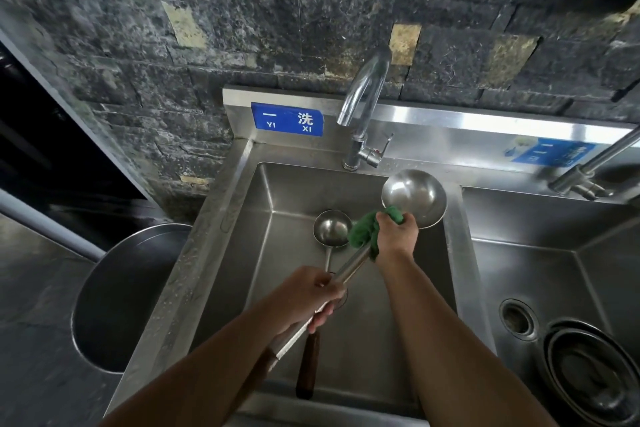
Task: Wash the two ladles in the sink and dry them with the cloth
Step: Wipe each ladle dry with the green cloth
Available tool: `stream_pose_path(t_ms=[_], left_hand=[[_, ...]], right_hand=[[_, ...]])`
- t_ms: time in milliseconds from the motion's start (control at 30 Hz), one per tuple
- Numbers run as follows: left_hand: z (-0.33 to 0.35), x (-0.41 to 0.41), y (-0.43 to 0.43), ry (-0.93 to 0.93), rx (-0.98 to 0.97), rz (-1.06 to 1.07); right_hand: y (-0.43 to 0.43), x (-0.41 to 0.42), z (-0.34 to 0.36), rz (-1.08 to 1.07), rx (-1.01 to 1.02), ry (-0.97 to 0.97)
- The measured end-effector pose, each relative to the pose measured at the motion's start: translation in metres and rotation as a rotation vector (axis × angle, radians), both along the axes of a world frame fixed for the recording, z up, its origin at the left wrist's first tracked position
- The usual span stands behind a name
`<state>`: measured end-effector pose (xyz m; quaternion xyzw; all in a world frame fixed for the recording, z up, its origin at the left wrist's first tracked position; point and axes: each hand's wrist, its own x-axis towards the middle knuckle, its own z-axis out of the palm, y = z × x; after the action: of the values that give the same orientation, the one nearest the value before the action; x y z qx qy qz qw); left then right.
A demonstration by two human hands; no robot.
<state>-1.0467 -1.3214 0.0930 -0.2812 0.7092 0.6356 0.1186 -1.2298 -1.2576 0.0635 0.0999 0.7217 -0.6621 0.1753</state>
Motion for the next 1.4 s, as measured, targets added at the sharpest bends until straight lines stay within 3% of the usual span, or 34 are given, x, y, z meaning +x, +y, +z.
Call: stream_pose_path(t_ms=[167,367,533,667,933,1000,1133,1400], left_hand=[[-0.009,0.026,-0.018,-0.056,0.061,-0.099],[-0.010,0.032,-0.026,-0.091,-0.092,-0.071],[-0.012,0.035,-0.025,-0.127,-0.085,0.019],[-0.007,0.017,-0.017,-0.181,-0.045,0.143],[-0.007,0.008,-0.026,-0.203,-0.256,0.346],[-0.006,0.012,-0.028,-0.201,-0.273,0.308],[-0.006,0.026,-0.028,-0.170,-0.300,0.230],[0.015,0.045,-0.045,-0.141,-0.155,0.004]], right_hand=[[0.015,-0.028,0.007,-0.087,0.008,0.032],[0.018,-0.016,0.000,-0.055,-0.026,0.011],[0.006,0.019,0.002,0.056,0.004,0.082],[-0.007,0.064,0.004,0.172,-0.022,0.004],[-0.019,0.155,-0.002,0.312,-0.143,-0.112],[-0.020,0.168,-0.002,0.316,-0.192,-0.139],[-0.019,0.167,-0.005,0.308,-0.088,-0.063],[-0.022,0.124,-0.001,0.233,-0.026,-0.017]])
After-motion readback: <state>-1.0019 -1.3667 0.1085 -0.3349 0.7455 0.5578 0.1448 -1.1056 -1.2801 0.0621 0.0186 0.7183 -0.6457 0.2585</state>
